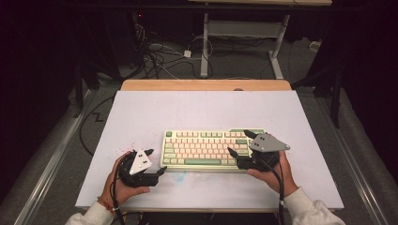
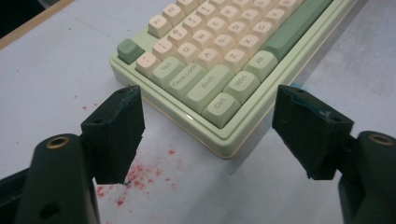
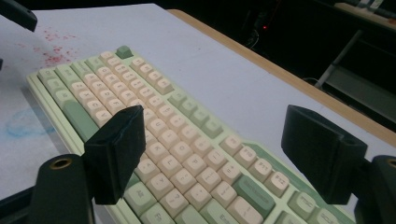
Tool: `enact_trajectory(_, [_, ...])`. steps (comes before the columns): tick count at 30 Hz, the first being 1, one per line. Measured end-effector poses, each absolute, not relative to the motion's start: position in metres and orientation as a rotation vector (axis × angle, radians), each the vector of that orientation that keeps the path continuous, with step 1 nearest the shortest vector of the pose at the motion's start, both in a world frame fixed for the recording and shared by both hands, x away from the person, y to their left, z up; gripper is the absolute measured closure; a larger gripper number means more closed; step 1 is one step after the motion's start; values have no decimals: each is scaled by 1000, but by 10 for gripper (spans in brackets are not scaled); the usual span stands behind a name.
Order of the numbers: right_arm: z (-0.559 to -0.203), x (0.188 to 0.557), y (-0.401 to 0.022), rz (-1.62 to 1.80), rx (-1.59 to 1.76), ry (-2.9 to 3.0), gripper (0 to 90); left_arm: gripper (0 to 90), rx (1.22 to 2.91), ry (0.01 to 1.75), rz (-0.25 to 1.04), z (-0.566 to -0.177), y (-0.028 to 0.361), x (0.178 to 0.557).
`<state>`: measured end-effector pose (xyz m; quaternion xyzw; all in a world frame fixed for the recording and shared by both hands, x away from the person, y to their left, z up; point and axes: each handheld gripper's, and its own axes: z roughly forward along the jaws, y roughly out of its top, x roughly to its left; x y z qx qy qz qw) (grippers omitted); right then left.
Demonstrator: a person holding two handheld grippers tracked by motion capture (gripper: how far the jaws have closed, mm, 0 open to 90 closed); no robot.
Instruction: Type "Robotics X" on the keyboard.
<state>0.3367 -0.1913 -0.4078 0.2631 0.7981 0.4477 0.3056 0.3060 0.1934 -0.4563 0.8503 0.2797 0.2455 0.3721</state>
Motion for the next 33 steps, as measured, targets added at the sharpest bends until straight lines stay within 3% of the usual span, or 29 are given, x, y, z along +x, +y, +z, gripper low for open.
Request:
enact_trajectory(15, [-420, 308, -224, 1129, 713, 2082, 226, 351, 2192, 748, 619, -438, 186, 304])
enact_trajectory(19, [-422, 302, -229, 1122, 720, 2079, 229, 417, 2204, 743, 601, -434, 182, 307])
enact_trajectory(22, [-426, 298, -232, 1105, 716, 2095, 229, 501, 2219, 725, 562, -431, 178, 309])
enact_trajectory(30, [-431, 288, -238, 1062, 716, 2107, 230, 825, 2288, 644, 502, -421, 157, 318])
enact_trajectory(33, [-431, 283, -241, 1065, 722, 2101, 231, 873, 2315, 617, 490, -418, 146, 321])
